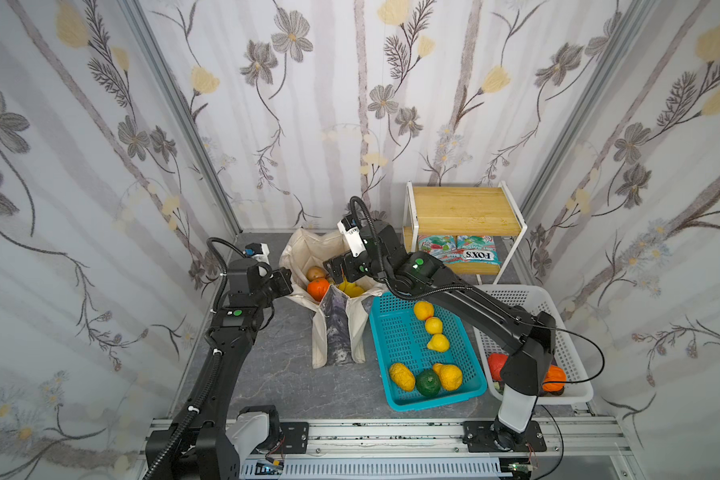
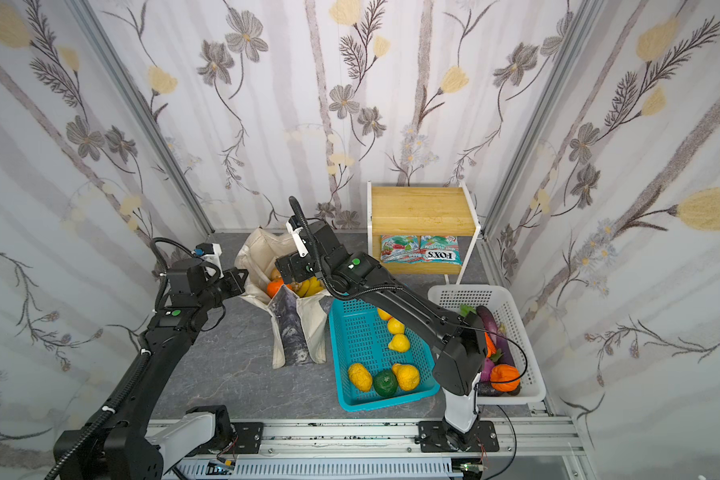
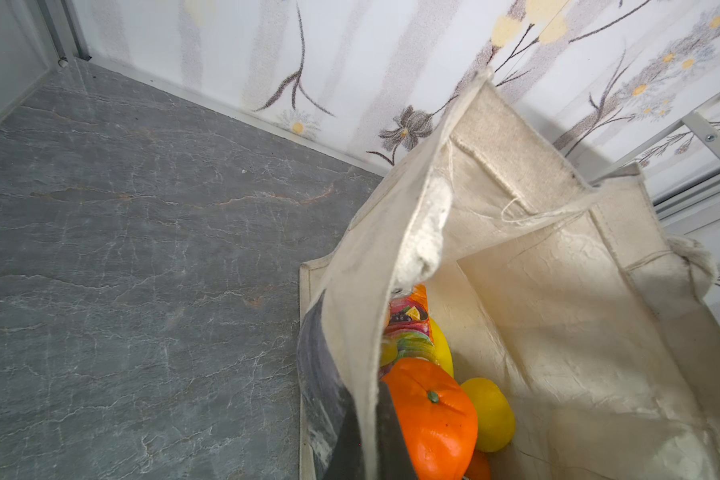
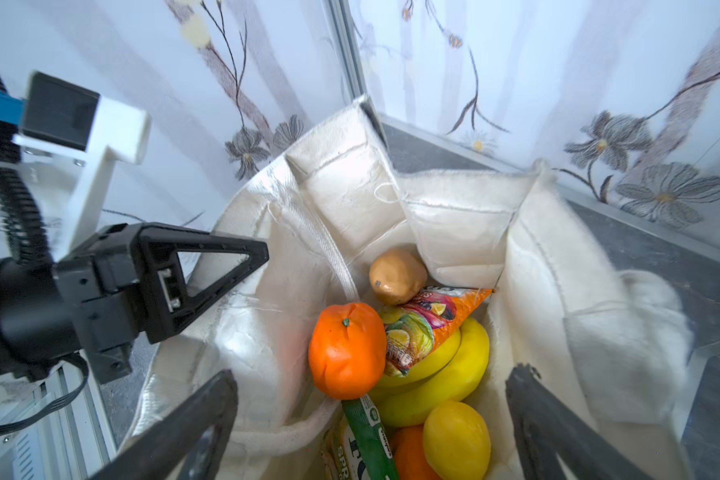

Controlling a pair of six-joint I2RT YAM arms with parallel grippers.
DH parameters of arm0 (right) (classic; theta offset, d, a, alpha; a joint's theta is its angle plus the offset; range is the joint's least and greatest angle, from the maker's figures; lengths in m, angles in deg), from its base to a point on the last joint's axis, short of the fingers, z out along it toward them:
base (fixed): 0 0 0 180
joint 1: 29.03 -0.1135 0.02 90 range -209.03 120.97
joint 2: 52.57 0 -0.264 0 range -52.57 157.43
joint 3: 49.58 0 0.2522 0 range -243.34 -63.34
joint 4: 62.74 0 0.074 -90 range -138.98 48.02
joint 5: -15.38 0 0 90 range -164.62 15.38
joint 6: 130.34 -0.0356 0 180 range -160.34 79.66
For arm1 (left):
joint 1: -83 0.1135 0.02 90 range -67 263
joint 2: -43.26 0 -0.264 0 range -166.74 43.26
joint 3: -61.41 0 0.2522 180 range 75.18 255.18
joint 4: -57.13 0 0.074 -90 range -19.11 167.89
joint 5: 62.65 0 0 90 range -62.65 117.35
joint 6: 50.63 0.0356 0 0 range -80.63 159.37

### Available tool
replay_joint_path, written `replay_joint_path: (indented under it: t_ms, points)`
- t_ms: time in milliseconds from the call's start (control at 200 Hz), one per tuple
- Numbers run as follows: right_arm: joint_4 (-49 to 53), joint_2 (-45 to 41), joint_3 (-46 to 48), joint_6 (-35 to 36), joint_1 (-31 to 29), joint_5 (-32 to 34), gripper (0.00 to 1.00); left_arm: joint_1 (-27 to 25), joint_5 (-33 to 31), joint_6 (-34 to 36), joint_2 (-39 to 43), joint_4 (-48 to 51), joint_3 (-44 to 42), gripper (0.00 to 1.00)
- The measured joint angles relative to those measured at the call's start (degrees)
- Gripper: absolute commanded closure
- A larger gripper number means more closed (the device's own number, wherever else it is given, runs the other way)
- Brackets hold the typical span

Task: Place the food into the grocery bag and tie it
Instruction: 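Raise the right gripper from the tote while the left gripper shifts the bag edge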

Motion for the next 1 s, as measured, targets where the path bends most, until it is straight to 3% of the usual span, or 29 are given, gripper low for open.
replay_joint_path:
  t_ms: [310, 610, 779, 844, 869, 884, 894, 999]
  points:
    - [-7.89, -11.13, 12.9, 0.94, 0.63, 11.08, 0.0, 0.07, -1.25, 0.0, -0.39, 0.26, 0.76, 1.0]
    - [-10.88, -15.65, 22.49, -0.87, 5.14, 10.91, 0.0, -0.02, 0.33, -1.4, -2.08, 0.76, 3.41, 1.0]
    - [-11.96, -14.12, 24.85, -3.72, 6.8, 7.63, 0.03, -0.02, 1.38, -2.97, -2.34, 1.25, 4.7, 0.76]
    - [-12.15, -13.6, 25.33, -4.9, 6.93, 6.36, 0.06, -0.02, 1.38, -3.28, -2.14, 1.09, 5.35, 0.51]
    - [-12.2, -13.4, 25.46, -5.2, 7.04, 5.7, 0.07, -0.02, 1.38, -3.5, -2.01, 1.09, 5.66, 0.31]
    - [-12.33, -13.29, 25.57, -5.38, 7.1, 5.25, 0.07, -0.02, 1.36, -3.56, -1.92, 1.11, 5.86, 0.08]
    - [-12.41, -13.2, 25.64, -5.51, 7.13, 5.01, 0.07, -0.02, 1.36, -3.67, -1.86, 1.11, 6.01, 0.02]
    - [-12.94, -12.41, 25.92, -6.54, 7.58, 3.98, 0.08, 0.04, -0.04, -4.22, -0.5, 1.09, 8.26, 0.0]
